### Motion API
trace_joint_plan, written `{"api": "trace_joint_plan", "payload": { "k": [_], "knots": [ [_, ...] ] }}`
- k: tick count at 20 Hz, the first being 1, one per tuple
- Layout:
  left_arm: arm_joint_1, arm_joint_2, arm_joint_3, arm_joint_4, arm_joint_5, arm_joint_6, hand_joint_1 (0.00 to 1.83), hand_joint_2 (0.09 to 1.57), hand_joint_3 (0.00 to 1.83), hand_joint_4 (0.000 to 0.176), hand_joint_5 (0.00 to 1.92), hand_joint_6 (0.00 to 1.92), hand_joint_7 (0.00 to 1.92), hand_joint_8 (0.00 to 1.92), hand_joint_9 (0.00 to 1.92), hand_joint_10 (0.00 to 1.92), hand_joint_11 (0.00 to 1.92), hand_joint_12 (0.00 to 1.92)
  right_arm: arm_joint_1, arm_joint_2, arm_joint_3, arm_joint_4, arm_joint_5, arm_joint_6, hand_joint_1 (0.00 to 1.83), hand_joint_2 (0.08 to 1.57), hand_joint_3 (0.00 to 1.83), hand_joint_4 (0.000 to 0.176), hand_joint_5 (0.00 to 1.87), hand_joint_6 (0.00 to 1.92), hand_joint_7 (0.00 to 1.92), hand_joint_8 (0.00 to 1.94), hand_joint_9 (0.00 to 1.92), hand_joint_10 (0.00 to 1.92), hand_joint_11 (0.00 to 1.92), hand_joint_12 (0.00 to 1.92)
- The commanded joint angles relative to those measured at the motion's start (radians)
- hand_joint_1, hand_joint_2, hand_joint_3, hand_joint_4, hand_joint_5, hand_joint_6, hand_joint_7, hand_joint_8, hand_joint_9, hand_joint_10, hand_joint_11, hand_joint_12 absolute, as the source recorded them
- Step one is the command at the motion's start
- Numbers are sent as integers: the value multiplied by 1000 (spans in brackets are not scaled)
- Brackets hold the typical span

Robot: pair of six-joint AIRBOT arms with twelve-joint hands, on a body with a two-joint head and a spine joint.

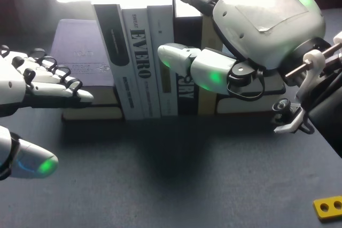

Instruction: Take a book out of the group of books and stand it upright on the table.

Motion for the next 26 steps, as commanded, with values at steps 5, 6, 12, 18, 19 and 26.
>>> {"api": "trace_joint_plan", "payload": {
  "k": [5,6,12,18,19,26],
  "knots": [
    [-3,1,0,8,79,-2,0,1269,0,40,0,0,0,0,0,0,0,0,-8,2,0,-69,82,7,0,1184,5,0,772,80,154,1,0,0,0,0],
    [-2,1,1,8,79,-2,0,1272,1,38,1,0,0,0,0,0,2,1,-9,3,-2,-55,77,2,1,1185,5,0,783,84,145,0,0,0,0,0],
    [0,1,1,8,79,-2,0,1267,0,50,29,10,0,0,14,5,46,27,-8,38,-66,-19,63,-45,110,1169,0,0,832,79,126,5,0,0,0,0],
    [0,1,4,8,79,-2,0,1271,0,49,0,0,0,0,0,0,2,29,-25,88,-183,-15,82,-147,101,1180,2,0,842,70,146,8,0,0,0,0],
    [0,1,4,8,79,-2,0,1272,0,42,0,0,0,0,0,0,0,68,-24,102,-207,-3,75,-162,93,1183,3,0,829,61,138,4,0,0,0,0],
    [0,1,5,8,79,-2,0,1284,1,42,18,4,0,0,13,3,0,171,-13,179,-367,121,15,-306,89,1185,4,0,812,42,136,0,0,0,0,0]
  ]
}}
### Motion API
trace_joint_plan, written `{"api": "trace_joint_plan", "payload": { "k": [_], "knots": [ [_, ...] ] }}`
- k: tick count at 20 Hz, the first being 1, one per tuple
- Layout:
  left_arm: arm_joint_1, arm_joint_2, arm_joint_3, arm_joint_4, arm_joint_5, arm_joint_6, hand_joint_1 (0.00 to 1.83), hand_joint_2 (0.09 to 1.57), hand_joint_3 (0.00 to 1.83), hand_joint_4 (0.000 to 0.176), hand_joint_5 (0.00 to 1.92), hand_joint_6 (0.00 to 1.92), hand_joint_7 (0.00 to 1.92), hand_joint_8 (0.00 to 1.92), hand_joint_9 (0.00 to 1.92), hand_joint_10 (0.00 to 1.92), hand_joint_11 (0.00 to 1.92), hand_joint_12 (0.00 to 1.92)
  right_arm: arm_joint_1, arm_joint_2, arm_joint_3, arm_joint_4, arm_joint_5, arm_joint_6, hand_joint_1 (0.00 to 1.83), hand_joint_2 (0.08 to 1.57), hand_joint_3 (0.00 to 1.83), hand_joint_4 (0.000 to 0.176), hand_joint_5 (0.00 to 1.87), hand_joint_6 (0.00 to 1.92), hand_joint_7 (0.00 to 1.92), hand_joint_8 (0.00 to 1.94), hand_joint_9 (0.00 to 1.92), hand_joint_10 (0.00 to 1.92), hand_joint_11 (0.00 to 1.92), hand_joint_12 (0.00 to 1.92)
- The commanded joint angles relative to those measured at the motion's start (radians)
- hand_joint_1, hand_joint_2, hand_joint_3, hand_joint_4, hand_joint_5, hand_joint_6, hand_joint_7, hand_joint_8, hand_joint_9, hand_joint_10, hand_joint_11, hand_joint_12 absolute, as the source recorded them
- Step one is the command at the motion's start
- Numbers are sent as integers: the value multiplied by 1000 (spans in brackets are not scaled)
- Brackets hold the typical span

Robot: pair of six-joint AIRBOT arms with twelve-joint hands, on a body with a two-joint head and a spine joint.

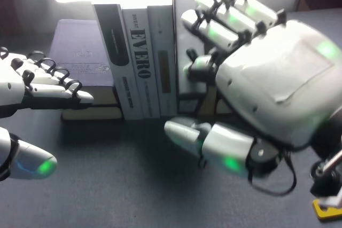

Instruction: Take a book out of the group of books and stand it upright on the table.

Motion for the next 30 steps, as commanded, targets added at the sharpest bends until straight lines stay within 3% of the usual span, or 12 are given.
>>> {"api": "trace_joint_plan", "payload": {
  "k": [1,7,11,13,14,16,30],
  "knots": [
    [-8,1,3,9,78,-2,0,1281,0,41,6,3,0,0,2,0,0,144,5,7,-8,-42,30,-20,80,1198,9,0,807,38,126,0,0,0,0,0],
    [-8,1,1,9,78,-2,0,1282,0,44,19,2,0,0,1,0,0,106,-6,9,-33,76,-24,-133,54,1204,4,0,813,32,164,6,0,0,0,0],
    [-8,1,0,9,78,-2,0,1283,1,35,60,12,3,1,27,8,0,177,-34,8,-33,78,-41,-167,8,1231,13,0,796,23,175,17,0,0,0,0],
    [-8,1,0,9,78,-2,0,1285,1,41,21,2,0,0,3,0,0,62,-51,6,-31,78,-62,-179,18,1230,10,0,790,19,153,3,0,0,0,0],
    [-8,1,0,9,78,-2,0,1277,0,42,15,1,0,0,16,2,0,119,-71,-1,-24,78,-74,-188,26,1232,10,0,803,24,163,7,0,0,0,0],
    [-8,1,0,9,78,-2,0,1277,0,46,13,0,0,0,1,0,0,55,-99,-14,-9,78,-75,-205,44,1227,5,0,805,22,188,13,7,3,18,9],
    [-7,1,-2,9,78,-2,0,1272,0,39,20,2,0,0,4,2,0,124,-226,-33,0,78,-88,-227,26,1228,2,0,798,10,187,4,0,0,0,0]
  ]
}}
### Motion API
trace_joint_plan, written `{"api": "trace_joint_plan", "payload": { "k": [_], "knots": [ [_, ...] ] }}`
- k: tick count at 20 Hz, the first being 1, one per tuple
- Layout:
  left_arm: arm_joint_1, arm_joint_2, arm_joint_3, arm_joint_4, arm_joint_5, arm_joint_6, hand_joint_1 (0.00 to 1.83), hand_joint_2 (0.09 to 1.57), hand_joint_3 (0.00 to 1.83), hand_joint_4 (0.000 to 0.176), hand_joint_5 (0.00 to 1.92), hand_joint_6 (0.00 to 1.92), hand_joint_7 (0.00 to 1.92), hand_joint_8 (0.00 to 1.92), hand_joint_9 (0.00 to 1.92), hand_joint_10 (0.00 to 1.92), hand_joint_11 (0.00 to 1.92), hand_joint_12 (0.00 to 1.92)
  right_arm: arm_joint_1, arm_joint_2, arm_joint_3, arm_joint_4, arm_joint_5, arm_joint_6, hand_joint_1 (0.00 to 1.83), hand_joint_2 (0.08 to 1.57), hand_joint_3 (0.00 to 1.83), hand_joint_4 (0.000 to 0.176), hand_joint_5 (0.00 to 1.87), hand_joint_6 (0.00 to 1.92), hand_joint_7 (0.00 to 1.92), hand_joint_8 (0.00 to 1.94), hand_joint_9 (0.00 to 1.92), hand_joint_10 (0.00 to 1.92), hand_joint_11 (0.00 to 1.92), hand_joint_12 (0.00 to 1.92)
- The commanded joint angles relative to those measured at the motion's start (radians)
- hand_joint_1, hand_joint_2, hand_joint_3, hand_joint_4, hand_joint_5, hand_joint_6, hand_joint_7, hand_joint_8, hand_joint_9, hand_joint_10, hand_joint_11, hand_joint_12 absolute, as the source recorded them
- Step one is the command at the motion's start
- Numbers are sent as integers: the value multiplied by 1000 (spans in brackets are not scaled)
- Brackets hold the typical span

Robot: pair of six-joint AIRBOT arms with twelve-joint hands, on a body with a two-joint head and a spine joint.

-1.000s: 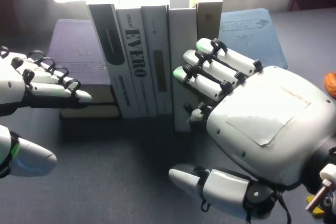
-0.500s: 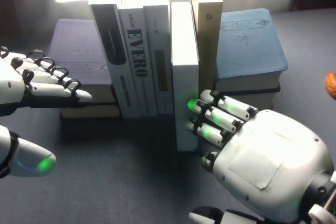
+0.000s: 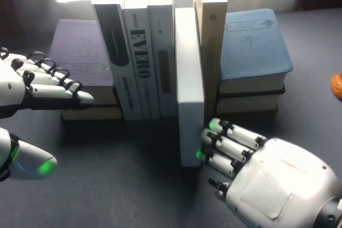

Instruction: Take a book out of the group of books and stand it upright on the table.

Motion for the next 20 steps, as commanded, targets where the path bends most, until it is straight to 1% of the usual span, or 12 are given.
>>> {"api": "trace_joint_plan", "payload": {
  "k": [1,3,6,9,11,13,14,15,17,18,19,20],
  "knots": [
    [-8,1,-2,8,78,-2,0,1275,1,39,16,1,0,0,0,0,0,101,5,5,-5,-74,81,-1,8,1226,1,0,793,7,185,3,0,0,0,0],
    [-7,1,-2,8,78,-2,0,1279,3,43,9,0,0,0,4,2,0,90,4,16,-21,-74,94,-1,4,1221,0,0,796,8,191,6,6,3,0,0],
    [-7,1,-2,8,78,-2,0,1288,4,35,9,1,0,0,11,4,0,74,18,53,-62,-74,95,4,2,1221,0,0,799,9,215,11,30,11,18,10],
    [-6,1,-2,8,78,-2,0,1292,2,38,38,6,20,3,41,8,0,228,48,105,-111,-74,105,13,0,1225,1,0,781,1,205,5,25,8,7,7],
    [-5,1,-2,8,78,-2,0,1298,3,39,40,4,20,1,39,4,0,203,75,146,-147,-74,131,8,13,1232,4,0,790,4,217,9,32,10,9,10],
    [-5,1,-2,8,78,-2,0,1306,3,33,71,11,103,13,115,22,0,465,97,186,-171,-74,147,4,9,1232,3,0,794,6,233,13,49,16,30,22],
    [-5,1,-2,8,78,-2,0,1308,3,32,78,9,117,9,126,20,0,507,107,208,-178,-74,146,8,9,1233,0,0,796,2,243,5,62,3,5,142],
    [-5,1,-2,8,78,-2,0,1306,0,32,140,19,231,19,249,51,0,877,116,228,-179,-74,144,18,1,1224,0,0,772,2,276,6,111,16,0,335],
    [-5,1,-2,8,78,-2,0,1308,0,27,209,30,315,24,341,70,0,1124,134,267,-178,-74,136,37,0,1219,0,0,757,2,353,16,189,38,0,589],
    [-5,1,-3,8,78,-2,12,1298,0,23,323,63,469,70,454,119,0,1359,143,279,-177,-76,135,39,17,1221,0,0,742,8,499,50,361,112,0,1047],
    [-5,1,-3,8,78,-2,38,1288,0,21,424,54,592,66,524,201,7,1490,160,296,-176,-87,135,48,34,1215,0,0,764,20,623,80,502,182,0,1341],
    [-5,1,-2,8,78,-2,88,1271,2,9,518,35,692,55,557,359,65,1540,170,310,-173,-110,135,65,34,1214,0,0,795,37,727,49,555,337,0,1513]
  ]
}}
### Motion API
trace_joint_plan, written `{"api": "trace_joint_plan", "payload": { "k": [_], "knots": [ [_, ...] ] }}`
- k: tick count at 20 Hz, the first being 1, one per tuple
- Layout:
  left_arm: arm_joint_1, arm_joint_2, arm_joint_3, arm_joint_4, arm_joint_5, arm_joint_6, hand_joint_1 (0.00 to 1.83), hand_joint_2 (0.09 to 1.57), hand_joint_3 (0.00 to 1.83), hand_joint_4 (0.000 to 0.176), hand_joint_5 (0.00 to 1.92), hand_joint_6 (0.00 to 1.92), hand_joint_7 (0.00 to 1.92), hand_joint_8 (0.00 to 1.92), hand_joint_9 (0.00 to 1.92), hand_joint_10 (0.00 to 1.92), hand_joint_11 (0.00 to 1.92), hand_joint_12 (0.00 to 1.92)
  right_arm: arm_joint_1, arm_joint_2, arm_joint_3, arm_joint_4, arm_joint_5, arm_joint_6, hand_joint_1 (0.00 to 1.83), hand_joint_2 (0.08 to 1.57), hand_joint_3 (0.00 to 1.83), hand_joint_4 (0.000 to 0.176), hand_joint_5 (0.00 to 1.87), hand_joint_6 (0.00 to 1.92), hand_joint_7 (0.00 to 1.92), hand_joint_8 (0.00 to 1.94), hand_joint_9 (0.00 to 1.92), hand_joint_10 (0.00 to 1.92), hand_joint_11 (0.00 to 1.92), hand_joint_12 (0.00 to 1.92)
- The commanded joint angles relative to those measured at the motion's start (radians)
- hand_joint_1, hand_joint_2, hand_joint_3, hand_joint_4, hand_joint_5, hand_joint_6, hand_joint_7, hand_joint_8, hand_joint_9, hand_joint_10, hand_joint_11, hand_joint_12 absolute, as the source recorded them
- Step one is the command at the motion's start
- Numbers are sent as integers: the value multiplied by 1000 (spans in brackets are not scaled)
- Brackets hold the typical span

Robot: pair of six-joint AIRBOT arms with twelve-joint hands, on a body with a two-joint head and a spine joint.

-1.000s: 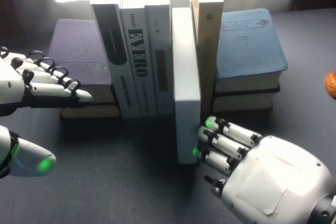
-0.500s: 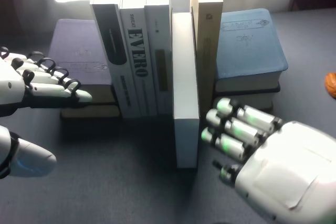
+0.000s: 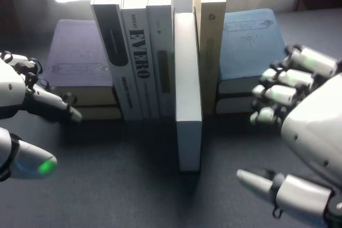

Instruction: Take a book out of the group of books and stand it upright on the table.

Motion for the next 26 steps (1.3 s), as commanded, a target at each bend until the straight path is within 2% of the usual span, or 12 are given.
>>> {"api": "trace_joint_plan", "payload": {
  "k": [1,2,3,4,5,8,9,12,14,15,19,26],
  "knots": [
    [-8,1,1,9,76,-1,140,1259,0,0,623,45,794,81,600,543,164,1529,17,12,1,-107,61,20,6,1222,0,0,833,65,837,78,565,676,67,1645],
    [-7,1,4,9,76,-1,132,1271,4,0,720,88,764,436,566,892,261,1599,20,29,6,-156,61,62,0,1226,1,0,865,98,910,144,536,994,135,1735],
    [-7,1,6,9,76,-1,151,1293,5,0,838,320,746,997,607,1266,402,1696,23,47,13,-205,52,111,54,1225,0,0,846,525,861,711,568,1337,259,1856],
    [-7,1,6,9,76,-1,66,1334,6,0,870,678,800,1372,692,1573,495,1846,30,63,21,-244,31,160,60,1237,2,0,752,1020,827,1169,598,1623,348,1908],
    [-7,1,4,9,76,-1,14,1358,5,0,897,861,908,1445,781,1694,545,1906,50,83,34,-261,-13,207,70,1234,1,0,763,1299,878,1383,671,1794,437,1918],
    [-7,1,-6,9,76,-1,31,1372,2,0,954,1336,1085,1664,1016,1874,842,1921,103,122,65,-261,-116,260,0,1223,0,0,983,1505,1139,1480,975,1885,666,1921],
    [-7,2,-8,9,76,-1,26,1383,3,0,976,1483,1124,1749,1084,1912,975,1921,116,134,77,-261,-146,262,0,1221,0,0,991,1514,1168,1451,995,1838,642,1921],
    [-5,2,11,9,76,-1,26,1391,1,0,972,1668,1136,1815,1126,1921,1062,1921,164,154,118,-260,-255,312,0,1225,0,0,989,1598,1151,1534,1016,1895,700,1921],
    [-6,1,19,9,76,-1,37,1390,0,0,962,1731,1130,1850,1126,1921,1052,1921,223,175,157,-260,-378,430,0,1233,3,0,982,1629,1134,1576,1018,1920,759,1921],
    [-6,1,17,9,76,-1,77,1382,0,0,966,1776,1131,1856,1126,1921,1058,1921,242,180,168,-260,-412,460,0,1232,2,0,964,1538,1137,1528,1017,1893,747,1921],
    [-7,1,15,9,76,-1,59,1381,0,0,974,1911,1105,1919,1108,1921,1063,1921,261,174,173,-260,-423,460,0,1234,1,0,961,1595,1111,1585,1001,1921,753,1921],
    [-8,0,28,9,76,-1,107,1365,0,0,1015,1907,1136,1921,1137,1921,1117,1921,271,167,173,-260,-424,463,0,1249,4,0,948,1655,1092,1662,978,1921,734,1921]
  ]
}}
